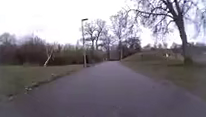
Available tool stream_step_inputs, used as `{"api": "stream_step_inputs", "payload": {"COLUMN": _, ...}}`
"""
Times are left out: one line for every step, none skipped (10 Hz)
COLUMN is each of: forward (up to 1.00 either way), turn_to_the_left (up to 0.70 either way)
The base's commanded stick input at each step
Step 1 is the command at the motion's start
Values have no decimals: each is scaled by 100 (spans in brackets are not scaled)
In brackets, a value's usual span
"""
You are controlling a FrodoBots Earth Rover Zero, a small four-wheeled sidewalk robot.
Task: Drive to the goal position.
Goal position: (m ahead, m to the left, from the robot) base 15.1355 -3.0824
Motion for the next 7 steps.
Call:
{"api": "stream_step_inputs", "payload": {"forward": 100, "turn_to_the_left": 0}}
{"api": "stream_step_inputs", "payload": {"forward": 100, "turn_to_the_left": 0}}
{"api": "stream_step_inputs", "payload": {"forward": 100, "turn_to_the_left": 0}}
{"api": "stream_step_inputs", "payload": {"forward": 100, "turn_to_the_left": 0}}
{"api": "stream_step_inputs", "payload": {"forward": 100, "turn_to_the_left": 0}}
{"api": "stream_step_inputs", "payload": {"forward": 100, "turn_to_the_left": 0}}
{"api": "stream_step_inputs", "payload": {"forward": 100, "turn_to_the_left": 0}}
